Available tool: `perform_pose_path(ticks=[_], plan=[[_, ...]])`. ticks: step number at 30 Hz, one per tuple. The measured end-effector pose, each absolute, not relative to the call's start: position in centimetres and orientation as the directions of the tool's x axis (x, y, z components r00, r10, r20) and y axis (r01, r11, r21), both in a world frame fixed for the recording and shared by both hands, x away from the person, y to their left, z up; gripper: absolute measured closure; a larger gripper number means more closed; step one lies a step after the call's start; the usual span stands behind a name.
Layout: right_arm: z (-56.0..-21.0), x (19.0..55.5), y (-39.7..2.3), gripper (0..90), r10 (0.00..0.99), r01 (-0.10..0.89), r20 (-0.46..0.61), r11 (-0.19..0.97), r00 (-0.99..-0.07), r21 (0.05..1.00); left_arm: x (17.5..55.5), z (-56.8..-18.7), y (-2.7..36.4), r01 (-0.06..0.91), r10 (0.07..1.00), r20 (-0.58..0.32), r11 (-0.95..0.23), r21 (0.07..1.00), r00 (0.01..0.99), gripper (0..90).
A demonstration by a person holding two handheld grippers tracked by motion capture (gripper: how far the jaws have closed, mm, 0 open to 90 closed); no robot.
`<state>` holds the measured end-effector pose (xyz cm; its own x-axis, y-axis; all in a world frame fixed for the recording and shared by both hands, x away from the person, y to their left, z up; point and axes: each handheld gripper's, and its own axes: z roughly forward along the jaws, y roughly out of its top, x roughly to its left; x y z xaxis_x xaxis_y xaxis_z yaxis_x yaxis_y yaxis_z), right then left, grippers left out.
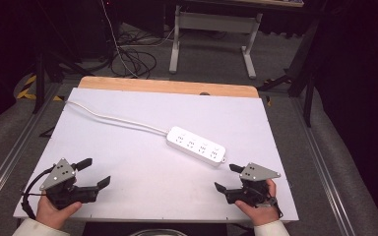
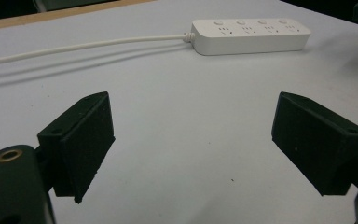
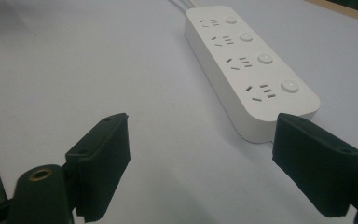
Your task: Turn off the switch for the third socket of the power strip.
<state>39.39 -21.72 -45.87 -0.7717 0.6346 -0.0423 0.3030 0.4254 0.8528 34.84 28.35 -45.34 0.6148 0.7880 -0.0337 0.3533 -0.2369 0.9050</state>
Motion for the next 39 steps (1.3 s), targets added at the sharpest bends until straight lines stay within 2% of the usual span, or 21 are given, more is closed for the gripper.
perform_pose_path(ticks=[8, 28, 39], plan=[[-45.8, 39.3, -21.6, 21.9, 0.626, 0.295, -0.046, 0.429, -0.778, 0.854, 34.6, -45.2, 28.0, 0.333, 0.795, 0.023, -0.28, 0.9, 0.607, 14.7], [-45.3, 39.2, -21.5, 23.9, 0.617, 0.285, -0.056, 0.439, -0.785, 0.852, 34.4, -45.1, 28.0, 0.335, 0.802, 0.024, -0.277, 0.901, 0.597, 14.3], [-43.3, 40.0, -20.9, 29.6, 0.604, 0.288, -0.055, 0.455, -0.795, 0.842, 34.5, -45.2, 27.9, 0.341, 0.806, 0.026, -0.279, 0.898, 0.591, 14.5]])
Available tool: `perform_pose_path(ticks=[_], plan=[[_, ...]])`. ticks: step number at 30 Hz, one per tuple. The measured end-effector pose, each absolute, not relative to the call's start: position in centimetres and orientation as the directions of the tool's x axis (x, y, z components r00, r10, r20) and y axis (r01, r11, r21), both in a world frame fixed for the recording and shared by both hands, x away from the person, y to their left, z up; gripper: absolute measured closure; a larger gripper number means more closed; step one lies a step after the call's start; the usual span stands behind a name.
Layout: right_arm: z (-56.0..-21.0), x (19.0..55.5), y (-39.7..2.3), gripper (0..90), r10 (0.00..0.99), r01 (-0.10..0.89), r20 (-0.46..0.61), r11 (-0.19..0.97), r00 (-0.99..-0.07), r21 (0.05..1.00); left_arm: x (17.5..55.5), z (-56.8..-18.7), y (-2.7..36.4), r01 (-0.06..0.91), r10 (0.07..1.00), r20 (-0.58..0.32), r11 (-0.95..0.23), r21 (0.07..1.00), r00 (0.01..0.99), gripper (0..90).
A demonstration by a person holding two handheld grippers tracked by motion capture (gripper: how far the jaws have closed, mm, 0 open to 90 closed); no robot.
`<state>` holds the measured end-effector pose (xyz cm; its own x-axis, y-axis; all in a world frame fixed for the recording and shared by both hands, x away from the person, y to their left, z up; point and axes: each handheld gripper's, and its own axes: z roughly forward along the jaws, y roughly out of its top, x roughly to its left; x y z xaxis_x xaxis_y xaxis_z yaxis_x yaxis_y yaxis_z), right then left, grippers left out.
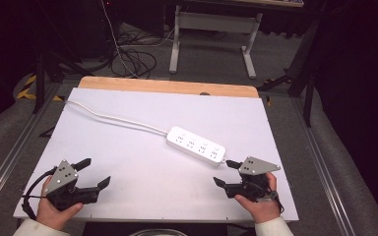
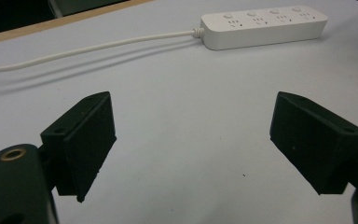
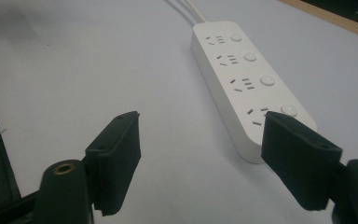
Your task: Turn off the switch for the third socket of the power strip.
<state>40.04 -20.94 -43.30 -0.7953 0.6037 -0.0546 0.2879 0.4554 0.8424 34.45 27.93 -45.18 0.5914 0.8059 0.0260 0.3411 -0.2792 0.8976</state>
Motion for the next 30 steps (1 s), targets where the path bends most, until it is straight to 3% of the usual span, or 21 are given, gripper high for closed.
perform_pose_path(ticks=[24, 30], plan=[[-40.0, 42.6, -19.3, 32.5, 0.591, 0.278, -0.054, 0.456, -0.805, 0.845, 34.4, -45.2, 27.9, 0.347, 0.805, 0.025, -0.284, 0.894, 0.592, 14.9], [-39.5, 43.1, -19.0, 40.1, 0.599, 0.287, -0.059, 0.465, -0.798, 0.838, 34.4, -45.1, 27.9, 0.339, 0.802, 0.047, -0.304, 0.891, 0.595, 14.8]])
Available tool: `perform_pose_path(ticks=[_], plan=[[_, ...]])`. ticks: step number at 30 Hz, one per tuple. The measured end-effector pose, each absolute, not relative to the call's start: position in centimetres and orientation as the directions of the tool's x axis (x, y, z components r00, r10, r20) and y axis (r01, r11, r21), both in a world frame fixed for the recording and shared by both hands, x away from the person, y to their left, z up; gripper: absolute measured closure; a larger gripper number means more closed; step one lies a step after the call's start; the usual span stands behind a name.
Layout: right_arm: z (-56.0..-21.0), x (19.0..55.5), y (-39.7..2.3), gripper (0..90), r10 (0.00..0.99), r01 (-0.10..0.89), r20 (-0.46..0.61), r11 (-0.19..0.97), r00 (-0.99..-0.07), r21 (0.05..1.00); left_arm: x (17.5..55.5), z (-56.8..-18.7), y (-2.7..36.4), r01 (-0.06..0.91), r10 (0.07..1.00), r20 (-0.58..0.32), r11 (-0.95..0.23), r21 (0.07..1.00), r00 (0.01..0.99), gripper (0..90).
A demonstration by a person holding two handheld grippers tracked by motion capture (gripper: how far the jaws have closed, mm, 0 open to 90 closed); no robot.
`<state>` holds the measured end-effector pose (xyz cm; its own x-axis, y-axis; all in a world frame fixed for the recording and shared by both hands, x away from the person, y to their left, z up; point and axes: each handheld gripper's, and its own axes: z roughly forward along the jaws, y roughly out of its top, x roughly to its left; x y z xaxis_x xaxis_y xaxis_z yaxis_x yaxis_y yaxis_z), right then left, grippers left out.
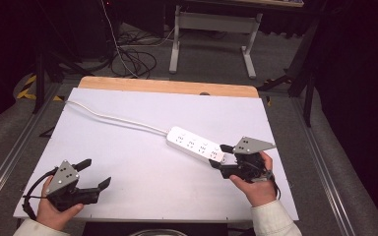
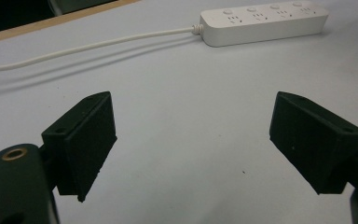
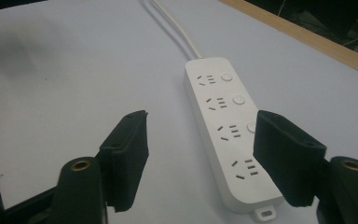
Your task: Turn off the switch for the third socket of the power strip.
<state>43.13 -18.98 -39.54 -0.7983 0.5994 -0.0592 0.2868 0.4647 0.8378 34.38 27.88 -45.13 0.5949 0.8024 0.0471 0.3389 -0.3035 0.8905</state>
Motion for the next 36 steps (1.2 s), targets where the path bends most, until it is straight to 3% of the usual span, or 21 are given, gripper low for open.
perform_pose_path(ticks=[19, 28, 36], plan=[[-38.5, 46.6, -17.5, 67.9, 0.599, 0.332, -0.045, 0.502, -0.799, 0.799, 34.4, -45.1, 27.9, 0.341, 0.809, 0.044, -0.295, 0.893, 0.587, 14.9], [-38.9, 48.4, -17.0, 89.6, 0.609, 0.386, -0.017, 0.523, -0.793, 0.76, 34.3, -45.2, 27.9, 0.341, 0.808, 0.047, -0.3, 0.891, 0.587, 15.1], [-39.7, 49.7, -16.7, 90.0, 0.631, 0.409, -0.033, 0.541, -0.775, 0.735, 34.3, -45.2, 27.9, 0.342, 0.808, 0.047, -0.301, 0.89, 0.587, 15.1]])
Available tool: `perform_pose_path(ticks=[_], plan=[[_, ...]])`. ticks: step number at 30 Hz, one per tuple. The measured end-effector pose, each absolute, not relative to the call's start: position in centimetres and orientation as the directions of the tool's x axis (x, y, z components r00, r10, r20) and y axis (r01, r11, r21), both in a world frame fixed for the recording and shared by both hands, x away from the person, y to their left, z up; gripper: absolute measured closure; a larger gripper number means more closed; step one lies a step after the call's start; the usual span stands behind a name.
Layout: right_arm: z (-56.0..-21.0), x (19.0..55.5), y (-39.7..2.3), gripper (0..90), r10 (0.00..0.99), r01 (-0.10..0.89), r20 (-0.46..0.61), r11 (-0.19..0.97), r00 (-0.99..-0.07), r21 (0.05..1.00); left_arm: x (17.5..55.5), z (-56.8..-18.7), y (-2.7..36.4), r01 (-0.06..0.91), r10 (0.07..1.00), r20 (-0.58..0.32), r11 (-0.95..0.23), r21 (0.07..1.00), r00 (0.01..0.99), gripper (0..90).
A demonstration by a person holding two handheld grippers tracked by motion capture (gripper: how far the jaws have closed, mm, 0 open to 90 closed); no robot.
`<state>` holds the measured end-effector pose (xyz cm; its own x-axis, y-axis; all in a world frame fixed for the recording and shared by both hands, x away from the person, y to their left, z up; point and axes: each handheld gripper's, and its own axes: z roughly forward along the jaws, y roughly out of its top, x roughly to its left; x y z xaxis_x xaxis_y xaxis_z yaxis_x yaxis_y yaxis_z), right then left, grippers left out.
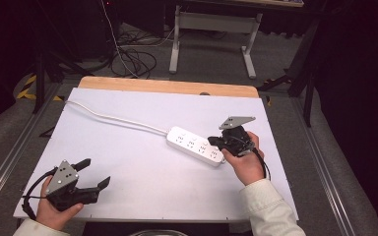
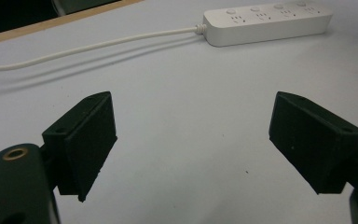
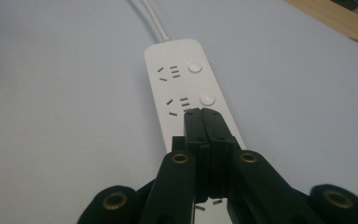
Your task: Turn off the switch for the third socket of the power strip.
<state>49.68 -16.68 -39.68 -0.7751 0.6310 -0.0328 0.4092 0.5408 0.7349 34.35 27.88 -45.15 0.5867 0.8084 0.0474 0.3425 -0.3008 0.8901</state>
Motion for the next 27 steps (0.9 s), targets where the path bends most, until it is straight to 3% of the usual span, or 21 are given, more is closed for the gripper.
perform_pose_path(ticks=[15, 27], plan=[[-41.4, 52.2, -15.9, 90.0, 0.673, 0.483, -0.028, 0.559, -0.739, 0.674, 34.4, -45.2, 27.9, 0.347, 0.81, 0.037, -0.292, 0.891, 0.586, 15.1], [-42.5, 53.3, -15.2, 90.0, 0.651, 0.449, -0.072, 0.596, -0.756, 0.666, 34.4, -45.2, 27.9, 0.345, 0.809, 0.045, -0.299, 0.89, 0.586, 15.5]])
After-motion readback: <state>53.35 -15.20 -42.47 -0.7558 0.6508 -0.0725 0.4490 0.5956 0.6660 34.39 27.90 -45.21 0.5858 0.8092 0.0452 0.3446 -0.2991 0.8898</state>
